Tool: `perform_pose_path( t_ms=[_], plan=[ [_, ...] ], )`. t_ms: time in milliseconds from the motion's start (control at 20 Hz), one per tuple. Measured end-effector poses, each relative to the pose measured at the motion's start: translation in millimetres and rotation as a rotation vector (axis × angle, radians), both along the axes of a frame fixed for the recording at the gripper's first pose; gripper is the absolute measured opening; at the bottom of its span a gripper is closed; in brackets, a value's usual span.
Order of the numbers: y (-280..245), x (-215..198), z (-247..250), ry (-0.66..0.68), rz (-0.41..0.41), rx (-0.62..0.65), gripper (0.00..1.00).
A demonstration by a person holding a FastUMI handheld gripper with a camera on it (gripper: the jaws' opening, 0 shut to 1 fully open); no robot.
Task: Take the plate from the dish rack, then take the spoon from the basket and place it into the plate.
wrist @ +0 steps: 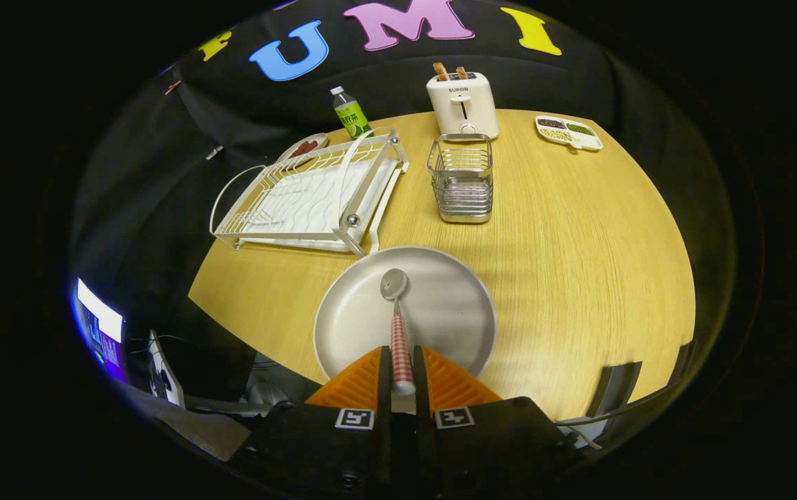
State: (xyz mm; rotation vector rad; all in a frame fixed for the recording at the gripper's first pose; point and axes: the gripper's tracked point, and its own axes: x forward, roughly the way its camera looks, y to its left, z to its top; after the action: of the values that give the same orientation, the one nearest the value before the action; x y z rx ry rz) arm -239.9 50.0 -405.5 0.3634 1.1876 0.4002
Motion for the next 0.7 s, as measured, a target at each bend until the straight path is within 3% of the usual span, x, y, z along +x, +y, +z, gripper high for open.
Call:
perform_pose_path(
  t_ms=[150, 300, 350, 400, 450, 700],
  plan=[
    [-9.0, 1.4, -3.7, 0.004, -0.026, -0.014, 0.25],
    [-16.9, 3.8, -3.4, 0.006, -0.055, -0.018, 0.63],
    [-19.0, 5.4, -4.0, 0.006, -0.056, -0.023, 0.68],
    [-20.1, 5.7, -4.6, 0.005, -0.057, -0.027, 0.85],
    [-20.8, 5.6, -4.4, 0.005, -0.056, -0.028, 0.94],
    [-22.0, 8.3, 6.7, -0.001, -0.062, -0.029, 0.98]
  ],
)
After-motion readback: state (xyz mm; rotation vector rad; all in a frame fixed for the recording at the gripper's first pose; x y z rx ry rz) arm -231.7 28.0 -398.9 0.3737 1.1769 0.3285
